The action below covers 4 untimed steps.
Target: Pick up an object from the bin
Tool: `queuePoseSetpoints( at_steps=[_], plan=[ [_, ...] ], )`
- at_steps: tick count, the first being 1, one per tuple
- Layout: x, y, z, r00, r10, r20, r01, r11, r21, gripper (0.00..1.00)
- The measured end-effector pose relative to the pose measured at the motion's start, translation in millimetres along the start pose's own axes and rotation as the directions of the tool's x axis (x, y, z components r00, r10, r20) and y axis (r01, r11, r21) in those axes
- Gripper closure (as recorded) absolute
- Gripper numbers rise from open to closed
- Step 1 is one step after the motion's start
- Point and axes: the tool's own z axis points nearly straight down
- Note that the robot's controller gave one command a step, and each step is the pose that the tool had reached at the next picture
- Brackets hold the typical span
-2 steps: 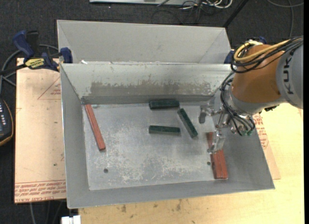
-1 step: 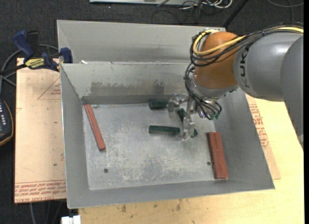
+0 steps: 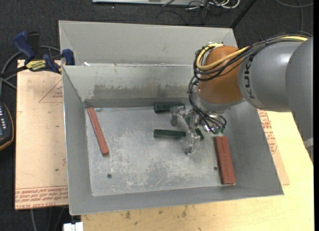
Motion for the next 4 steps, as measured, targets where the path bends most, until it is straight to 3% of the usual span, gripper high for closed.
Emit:
queuePoseSetpoints(
  at_steps=[1, 2, 3, 4],
  plan=[
    [-1.2, -0.4, -1.7, 1.000, -0.002, 0.003, 0.002, 1.000, 0.002, 1.00],
    [-42.5, -15.3, -139.6, 0.999, -0.030, 0.015, 0.030, 1.000, 0.006, 1.00],
    [-22.9, 10.4, -68.9, 0.998, 0.066, -0.004, -0.066, 0.998, -0.002, 1.00],
    [-24.6, 9.0, -72.4, 0.998, 0.066, 0.003, -0.066, 0.998, 0.001, 0.00]
  ],
)
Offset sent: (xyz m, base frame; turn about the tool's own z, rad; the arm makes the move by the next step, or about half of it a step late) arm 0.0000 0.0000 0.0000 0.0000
